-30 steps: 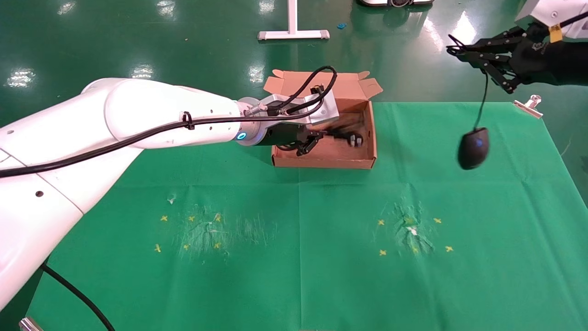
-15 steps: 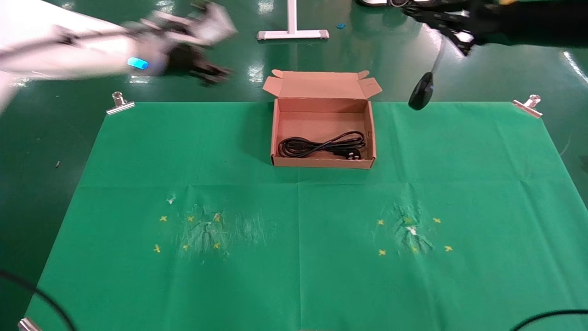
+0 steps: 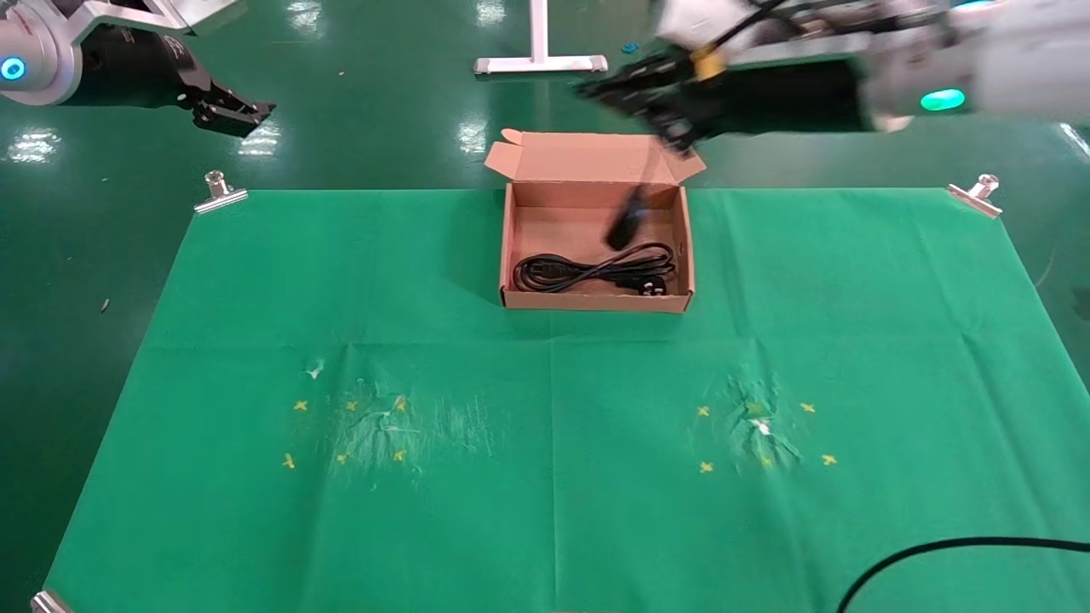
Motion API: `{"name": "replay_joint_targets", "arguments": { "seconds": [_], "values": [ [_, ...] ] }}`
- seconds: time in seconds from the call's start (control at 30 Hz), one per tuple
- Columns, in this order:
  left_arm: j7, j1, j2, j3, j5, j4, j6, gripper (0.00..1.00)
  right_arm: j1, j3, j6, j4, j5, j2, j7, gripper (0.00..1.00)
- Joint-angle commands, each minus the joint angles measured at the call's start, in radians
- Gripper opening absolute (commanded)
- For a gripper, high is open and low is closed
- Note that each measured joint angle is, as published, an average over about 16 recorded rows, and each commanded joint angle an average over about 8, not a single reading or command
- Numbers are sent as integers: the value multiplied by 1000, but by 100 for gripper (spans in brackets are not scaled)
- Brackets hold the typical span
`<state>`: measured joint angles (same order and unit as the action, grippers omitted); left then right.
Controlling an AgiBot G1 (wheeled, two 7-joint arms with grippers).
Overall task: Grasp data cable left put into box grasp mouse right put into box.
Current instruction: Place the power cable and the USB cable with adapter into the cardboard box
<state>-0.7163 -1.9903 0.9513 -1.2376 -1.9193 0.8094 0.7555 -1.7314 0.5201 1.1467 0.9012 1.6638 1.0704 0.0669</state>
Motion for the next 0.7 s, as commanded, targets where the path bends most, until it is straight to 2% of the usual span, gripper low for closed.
{"name": "replay_joint_targets", "arguments": {
  "seconds": [0.03,0.2,0.43,0.7],
  "values": [
    [-45,4,-16,-7,-26,44,2,100,3,11,5,2,0,33,8,0],
    [-126,10,-36,-16,-82,111,8,100,16,40,-5,4,30,80,28,0],
    [-201,17,-53,-22,-136,172,17,100,40,78,-38,-67,101,93,27,2],
    [-237,20,-64,-26,-165,206,22,100,84,70,-85,-138,93,95,-25,98]
  ]
}}
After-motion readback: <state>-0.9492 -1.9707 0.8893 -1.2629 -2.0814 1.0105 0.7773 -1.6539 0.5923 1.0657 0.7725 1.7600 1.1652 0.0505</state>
